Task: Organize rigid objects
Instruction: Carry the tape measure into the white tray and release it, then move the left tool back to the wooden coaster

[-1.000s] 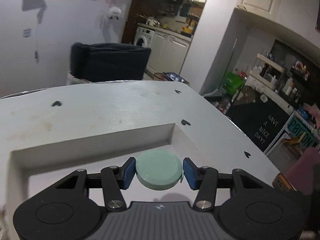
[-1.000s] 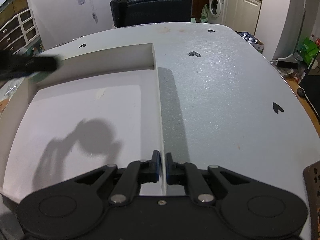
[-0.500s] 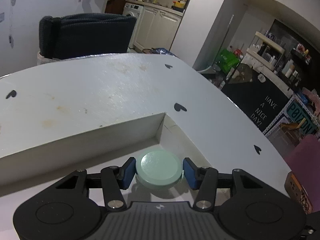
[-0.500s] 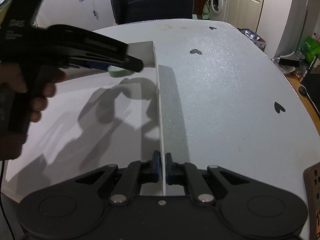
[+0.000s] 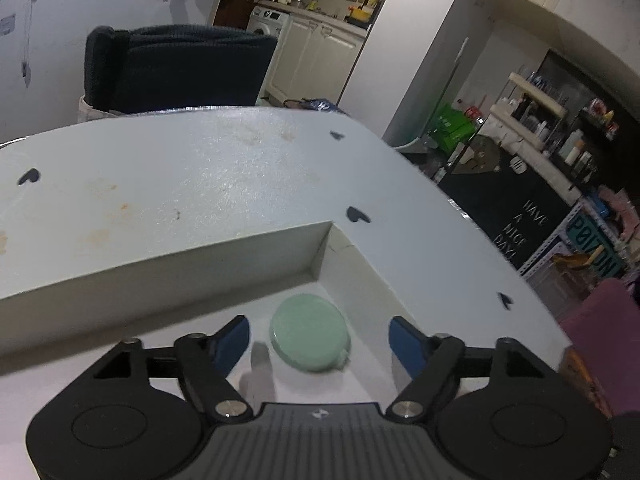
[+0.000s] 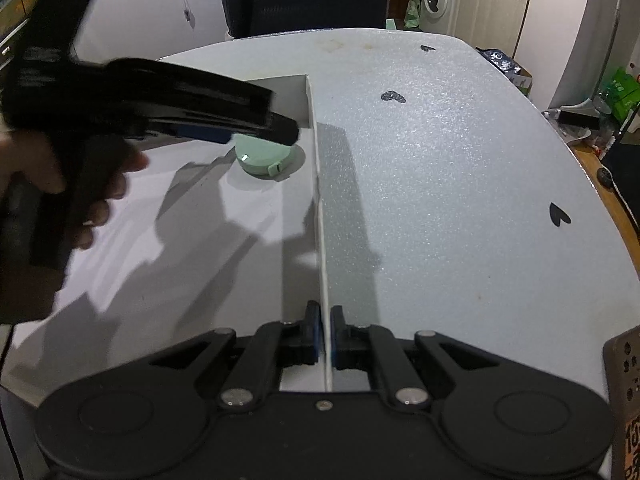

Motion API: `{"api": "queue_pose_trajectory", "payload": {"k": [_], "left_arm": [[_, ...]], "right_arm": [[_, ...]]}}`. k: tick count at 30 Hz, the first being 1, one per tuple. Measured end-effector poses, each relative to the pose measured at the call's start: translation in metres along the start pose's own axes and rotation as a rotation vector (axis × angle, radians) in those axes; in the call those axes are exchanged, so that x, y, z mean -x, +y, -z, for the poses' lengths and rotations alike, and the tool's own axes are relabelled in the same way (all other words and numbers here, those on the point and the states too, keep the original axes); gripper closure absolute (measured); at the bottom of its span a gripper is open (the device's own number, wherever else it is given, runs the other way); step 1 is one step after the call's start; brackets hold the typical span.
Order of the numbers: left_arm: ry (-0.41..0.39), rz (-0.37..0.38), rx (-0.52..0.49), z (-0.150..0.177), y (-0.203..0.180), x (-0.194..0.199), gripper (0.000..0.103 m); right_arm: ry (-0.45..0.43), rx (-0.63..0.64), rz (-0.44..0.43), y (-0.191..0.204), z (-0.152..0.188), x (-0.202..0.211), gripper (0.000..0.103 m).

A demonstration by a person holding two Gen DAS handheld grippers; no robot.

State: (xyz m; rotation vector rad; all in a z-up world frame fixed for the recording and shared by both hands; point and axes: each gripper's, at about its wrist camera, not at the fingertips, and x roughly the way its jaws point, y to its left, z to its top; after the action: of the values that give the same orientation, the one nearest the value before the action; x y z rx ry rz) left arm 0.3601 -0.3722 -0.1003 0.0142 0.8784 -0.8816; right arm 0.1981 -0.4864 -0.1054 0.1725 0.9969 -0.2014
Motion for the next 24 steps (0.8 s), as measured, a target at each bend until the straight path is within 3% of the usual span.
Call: {"api": "queue_pose_trajectory", "payload": {"k": [9,24], "left_arm": [[-0.121,-0.027,-0.025,0.028,0.0,0.102,0.0],[-0.231,-0.224,0.03,0.114,0.036,0.228,0.0]], "right_arm": [[-0.007,0.0,0.01,0.002,0.001,0.001,0.097],[-0.023,0.011,0.042,0.008,0.004,0.004,0.095]]}}
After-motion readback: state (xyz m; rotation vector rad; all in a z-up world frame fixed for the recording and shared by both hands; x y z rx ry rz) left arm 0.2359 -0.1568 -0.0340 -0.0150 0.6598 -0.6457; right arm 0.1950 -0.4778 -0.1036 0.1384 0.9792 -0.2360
